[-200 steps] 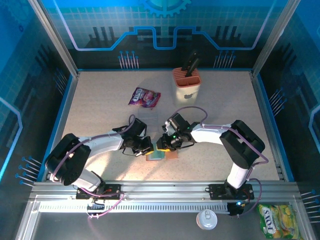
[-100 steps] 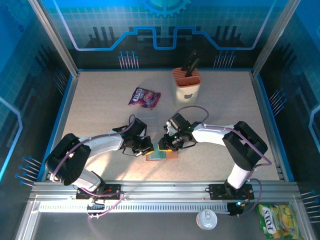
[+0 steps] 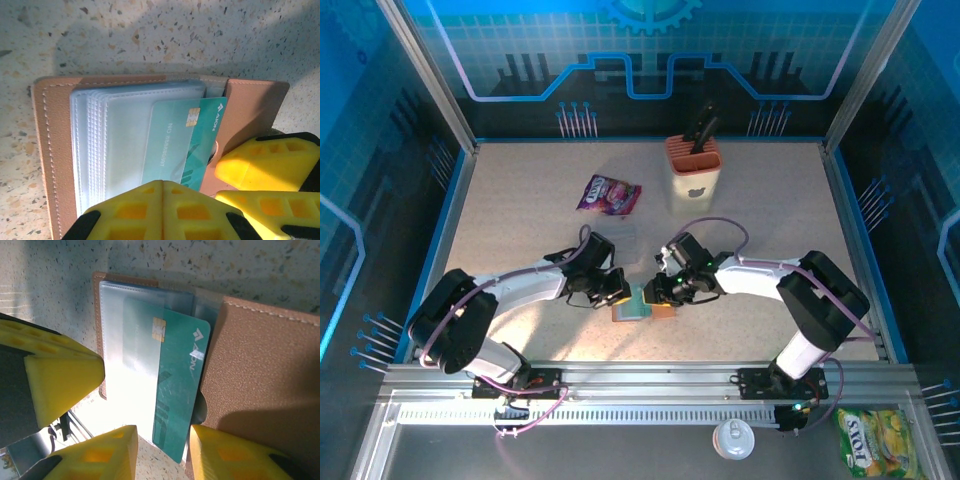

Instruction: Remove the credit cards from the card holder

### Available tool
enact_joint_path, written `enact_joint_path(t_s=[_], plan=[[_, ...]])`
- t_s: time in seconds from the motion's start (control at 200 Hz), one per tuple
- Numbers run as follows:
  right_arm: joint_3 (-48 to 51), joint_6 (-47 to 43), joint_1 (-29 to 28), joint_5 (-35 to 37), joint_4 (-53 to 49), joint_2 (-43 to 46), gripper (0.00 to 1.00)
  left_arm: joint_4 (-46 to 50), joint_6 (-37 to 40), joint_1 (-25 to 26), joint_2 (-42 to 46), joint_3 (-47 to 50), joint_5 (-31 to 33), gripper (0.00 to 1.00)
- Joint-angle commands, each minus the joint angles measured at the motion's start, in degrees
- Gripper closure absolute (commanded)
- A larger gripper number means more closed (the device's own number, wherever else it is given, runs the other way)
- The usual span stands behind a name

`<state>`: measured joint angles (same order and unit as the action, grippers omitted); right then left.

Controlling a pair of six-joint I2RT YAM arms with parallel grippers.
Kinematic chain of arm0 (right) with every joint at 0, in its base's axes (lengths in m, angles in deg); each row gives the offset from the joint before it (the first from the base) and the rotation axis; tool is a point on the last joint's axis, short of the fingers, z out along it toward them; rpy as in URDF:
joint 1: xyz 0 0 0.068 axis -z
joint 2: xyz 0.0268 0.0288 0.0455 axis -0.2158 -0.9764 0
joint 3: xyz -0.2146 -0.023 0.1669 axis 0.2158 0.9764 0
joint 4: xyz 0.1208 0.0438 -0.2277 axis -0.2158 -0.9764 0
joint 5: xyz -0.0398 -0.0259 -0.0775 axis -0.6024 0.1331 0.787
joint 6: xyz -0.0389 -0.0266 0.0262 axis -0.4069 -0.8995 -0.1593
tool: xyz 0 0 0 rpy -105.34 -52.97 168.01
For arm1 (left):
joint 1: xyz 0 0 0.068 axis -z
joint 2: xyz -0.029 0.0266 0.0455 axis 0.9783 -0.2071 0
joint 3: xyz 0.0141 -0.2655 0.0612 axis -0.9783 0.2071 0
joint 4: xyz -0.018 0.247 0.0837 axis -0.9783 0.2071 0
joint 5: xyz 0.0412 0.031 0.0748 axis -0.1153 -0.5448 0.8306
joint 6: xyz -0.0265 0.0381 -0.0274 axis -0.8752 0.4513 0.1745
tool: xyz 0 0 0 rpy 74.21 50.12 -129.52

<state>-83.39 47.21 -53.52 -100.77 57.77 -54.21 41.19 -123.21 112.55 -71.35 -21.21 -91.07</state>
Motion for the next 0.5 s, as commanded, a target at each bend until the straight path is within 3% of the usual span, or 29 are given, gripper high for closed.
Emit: enact_joint_path(t_s=[0.0,0.495], plan=[[0.16,-0.1,1.24,0.07,1.37,0.82,0.66,-0.75,1.37,0.72,-1.17,-1.62,-1.5,0.92],[0.39,0.78,2.57,-1.42,2.51,-2.31,0.68,1.62,1.3,0.84,-3.17,-0.23,1.22,0.93]])
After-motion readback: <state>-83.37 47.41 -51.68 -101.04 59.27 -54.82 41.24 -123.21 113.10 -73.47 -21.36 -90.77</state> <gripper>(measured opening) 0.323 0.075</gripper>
